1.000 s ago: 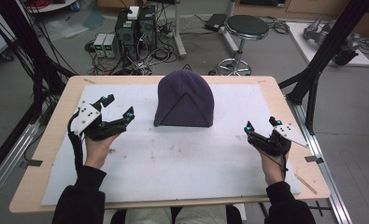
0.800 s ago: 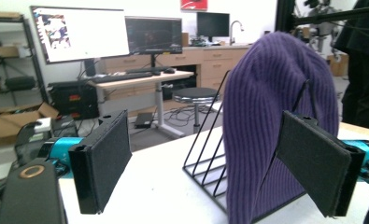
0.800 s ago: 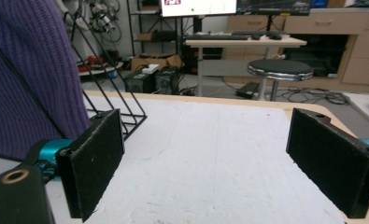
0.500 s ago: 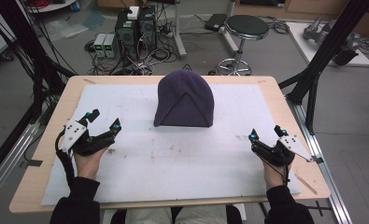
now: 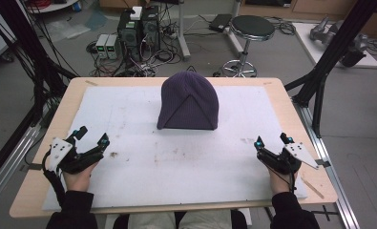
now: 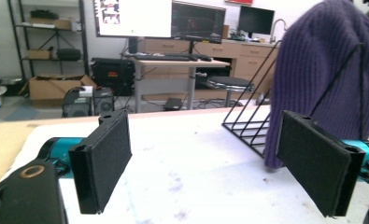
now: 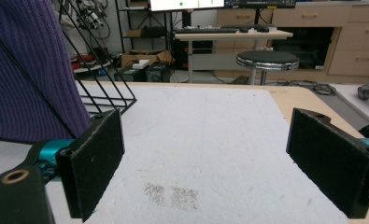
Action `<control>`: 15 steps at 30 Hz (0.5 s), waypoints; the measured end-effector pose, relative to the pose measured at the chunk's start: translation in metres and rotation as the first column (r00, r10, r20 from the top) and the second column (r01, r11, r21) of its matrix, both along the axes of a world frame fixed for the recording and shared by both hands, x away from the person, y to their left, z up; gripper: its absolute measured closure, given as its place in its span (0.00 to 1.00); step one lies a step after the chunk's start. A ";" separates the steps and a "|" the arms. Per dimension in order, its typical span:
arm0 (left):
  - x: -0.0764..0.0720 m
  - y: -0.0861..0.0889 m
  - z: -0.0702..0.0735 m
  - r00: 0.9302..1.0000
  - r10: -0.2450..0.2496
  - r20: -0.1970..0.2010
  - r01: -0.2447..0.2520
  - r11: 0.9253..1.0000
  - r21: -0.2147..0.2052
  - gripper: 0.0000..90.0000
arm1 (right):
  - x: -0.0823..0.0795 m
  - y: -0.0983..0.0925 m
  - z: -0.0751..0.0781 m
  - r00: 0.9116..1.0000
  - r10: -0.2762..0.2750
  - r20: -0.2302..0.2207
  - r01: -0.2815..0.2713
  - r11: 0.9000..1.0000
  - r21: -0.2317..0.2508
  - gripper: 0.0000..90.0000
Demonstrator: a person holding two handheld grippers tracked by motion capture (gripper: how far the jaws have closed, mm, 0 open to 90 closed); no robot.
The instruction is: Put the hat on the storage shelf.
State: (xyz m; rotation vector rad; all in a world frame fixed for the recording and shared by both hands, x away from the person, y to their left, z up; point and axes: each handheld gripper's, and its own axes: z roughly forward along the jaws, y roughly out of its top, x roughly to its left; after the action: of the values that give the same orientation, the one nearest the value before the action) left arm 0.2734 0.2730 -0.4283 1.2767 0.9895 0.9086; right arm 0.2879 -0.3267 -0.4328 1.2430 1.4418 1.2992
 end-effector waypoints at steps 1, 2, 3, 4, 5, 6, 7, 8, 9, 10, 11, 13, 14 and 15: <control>-0.001 0.001 -0.001 1.000 0.004 -0.001 -0.004 1.000 -0.002 0.20 | 0.000 0.000 -0.001 1.000 0.000 -0.002 0.000 1.000 0.001 0.12; -0.002 0.003 -0.002 1.000 0.009 0.001 -0.009 1.000 -0.003 0.20 | 0.000 0.000 -0.001 1.000 0.000 -0.001 0.000 1.000 -0.007 0.12; -0.003 0.003 -0.003 1.000 0.015 0.001 -0.015 1.000 0.000 0.20 | 0.000 0.001 -0.002 1.000 0.000 -0.004 0.000 1.000 -0.009 0.12; -0.005 0.004 -0.004 1.000 0.016 -0.001 -0.016 1.000 0.005 0.20 | 0.000 0.001 -0.003 1.000 0.001 -0.006 -0.001 1.000 -0.013 0.12; -0.006 0.005 -0.006 1.000 0.019 -0.002 -0.019 1.000 0.002 0.20 | 0.000 0.002 -0.003 1.000 0.001 -0.004 -0.001 1.000 -0.018 0.12; -0.006 0.005 -0.007 1.000 0.018 -0.009 -0.018 1.000 0.000 0.20 | 0.000 0.003 -0.004 1.000 0.003 -0.006 -0.003 1.000 -0.022 0.12; -0.007 0.006 -0.009 1.000 0.021 -0.013 -0.021 1.000 -0.004 0.20 | 0.001 0.004 -0.004 1.000 0.003 -0.006 -0.003 1.000 -0.023 0.12; -0.008 0.007 -0.010 1.000 0.026 -0.014 -0.026 1.000 -0.013 0.20 | 0.001 0.004 -0.004 1.000 0.008 -0.005 -0.008 1.000 -0.025 0.12; -0.009 0.008 -0.010 0.999 0.029 -0.017 -0.029 0.999 -0.017 0.20 | 0.002 0.005 -0.005 1.000 0.008 -0.003 -0.008 0.999 -0.031 0.12; -0.010 0.009 -0.011 0.999 0.032 -0.016 -0.032 0.999 -0.029 0.20 | 0.002 0.005 -0.005 1.000 0.009 -0.004 -0.009 0.999 -0.032 0.12; -0.011 0.010 -0.011 0.999 0.034 -0.014 -0.034 0.999 -0.034 0.20 | 0.002 0.006 -0.005 1.000 0.013 0.000 -0.013 0.999 -0.036 0.12; -0.012 0.011 -0.011 0.999 0.040 -0.013 -0.040 0.999 -0.027 0.20 | 0.003 0.006 -0.006 1.000 0.021 -0.005 -0.021 0.999 -0.031 0.12; -0.012 0.012 -0.011 0.999 0.039 -0.013 -0.039 0.999 -0.027 0.20 | 0.004 0.006 -0.007 1.000 0.025 -0.006 -0.025 0.999 -0.035 0.12; -0.012 0.012 -0.012 0.999 0.040 -0.015 -0.040 0.999 -0.032 0.20 | 0.005 0.006 -0.008 1.000 0.027 -0.014 -0.027 0.999 -0.035 0.12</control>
State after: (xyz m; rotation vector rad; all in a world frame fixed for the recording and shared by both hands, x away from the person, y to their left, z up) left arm 0.2616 0.2851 -0.4402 1.2417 1.0405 0.9114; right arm 0.2933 -0.3207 -0.4403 1.2145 1.4896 1.2802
